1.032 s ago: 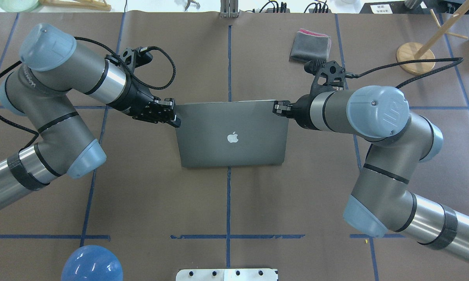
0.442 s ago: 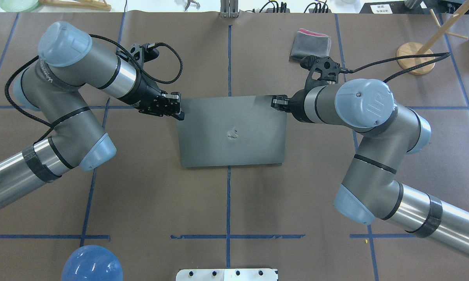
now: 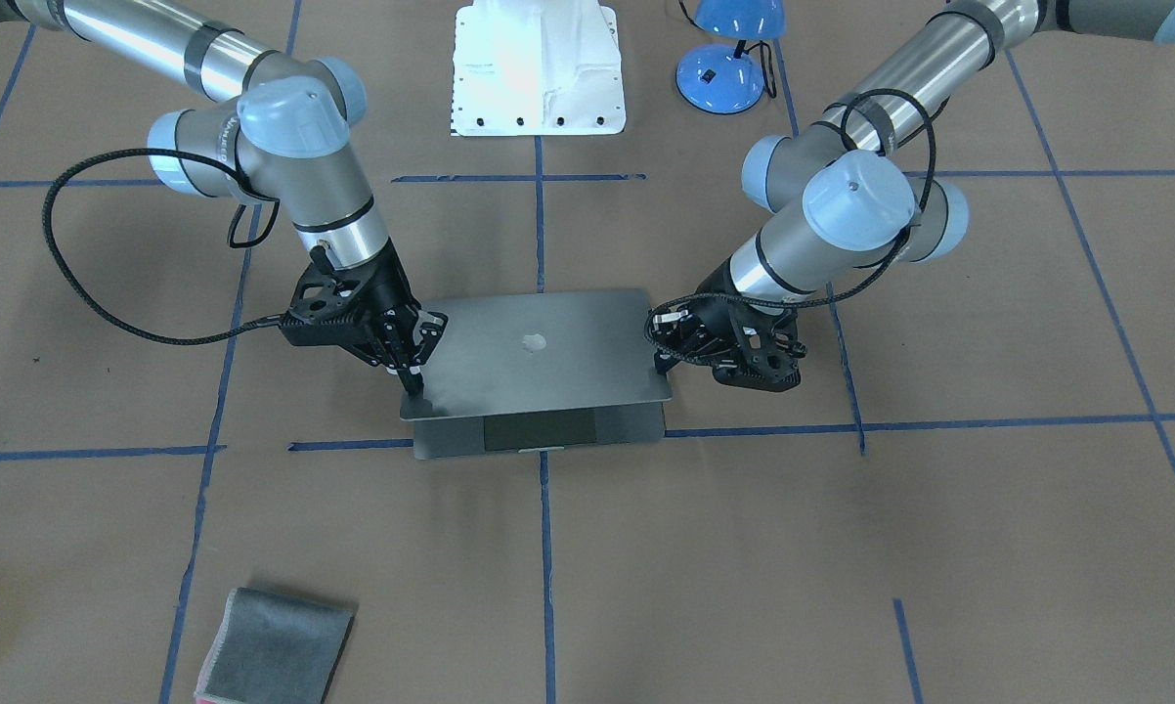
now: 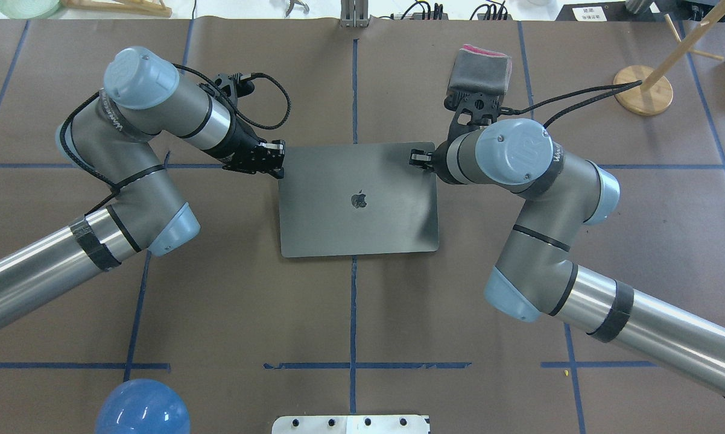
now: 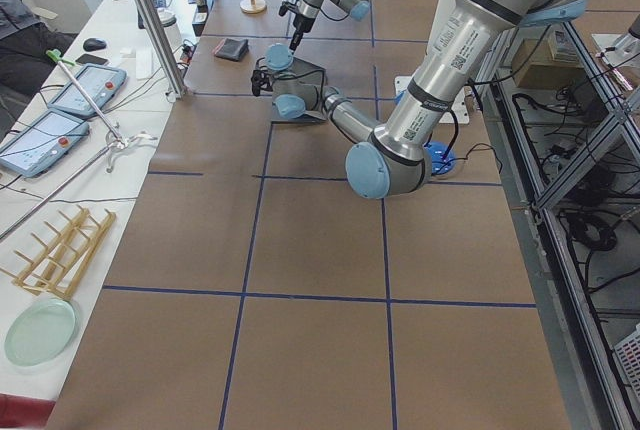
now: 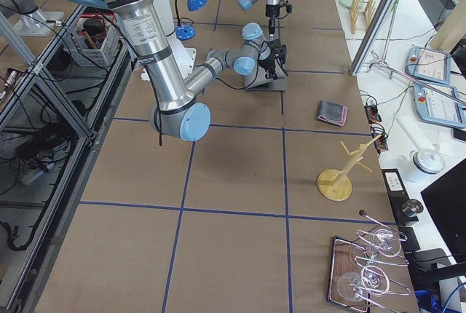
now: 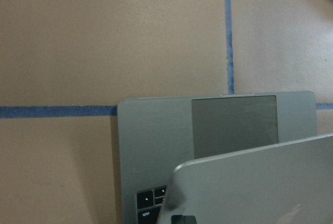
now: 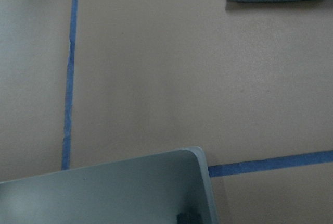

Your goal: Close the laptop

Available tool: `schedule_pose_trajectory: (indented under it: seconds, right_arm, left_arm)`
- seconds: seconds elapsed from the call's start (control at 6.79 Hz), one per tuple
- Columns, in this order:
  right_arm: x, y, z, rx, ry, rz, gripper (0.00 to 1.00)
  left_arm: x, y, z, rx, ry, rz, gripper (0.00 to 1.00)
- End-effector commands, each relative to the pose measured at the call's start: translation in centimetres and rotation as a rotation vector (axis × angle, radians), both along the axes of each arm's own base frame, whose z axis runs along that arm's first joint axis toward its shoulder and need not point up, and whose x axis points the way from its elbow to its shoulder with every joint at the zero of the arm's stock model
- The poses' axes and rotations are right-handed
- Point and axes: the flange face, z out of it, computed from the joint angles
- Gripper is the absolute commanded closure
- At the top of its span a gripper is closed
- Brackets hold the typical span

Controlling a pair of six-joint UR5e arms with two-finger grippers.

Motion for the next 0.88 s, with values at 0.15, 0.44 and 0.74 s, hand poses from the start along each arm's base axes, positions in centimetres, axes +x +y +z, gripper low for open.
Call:
schedule_pose_trajectory:
  seconds: [0.15,0.44,0.74]
  right_arm:
    - [-2.5,-0.8,2.1,-0.030,0.049,-0.013,1.00]
    - [-1.1,-2.3,-0.2,-0.034,0.007,-0.031,0.98]
    - [1.6,-4.1,0.2,-0.094,-0.026,-0.074,0.02]
  left_arm:
    - [3.6,0.3,2.4,0.030,-0.070,-0.021,1.00]
    - [2.5,-0.6,1.6,0.031,-0.060,-0.035,1.00]
    - [-0.3,-2.4,1.3,-0.010,-0.039,-0.008,0.45]
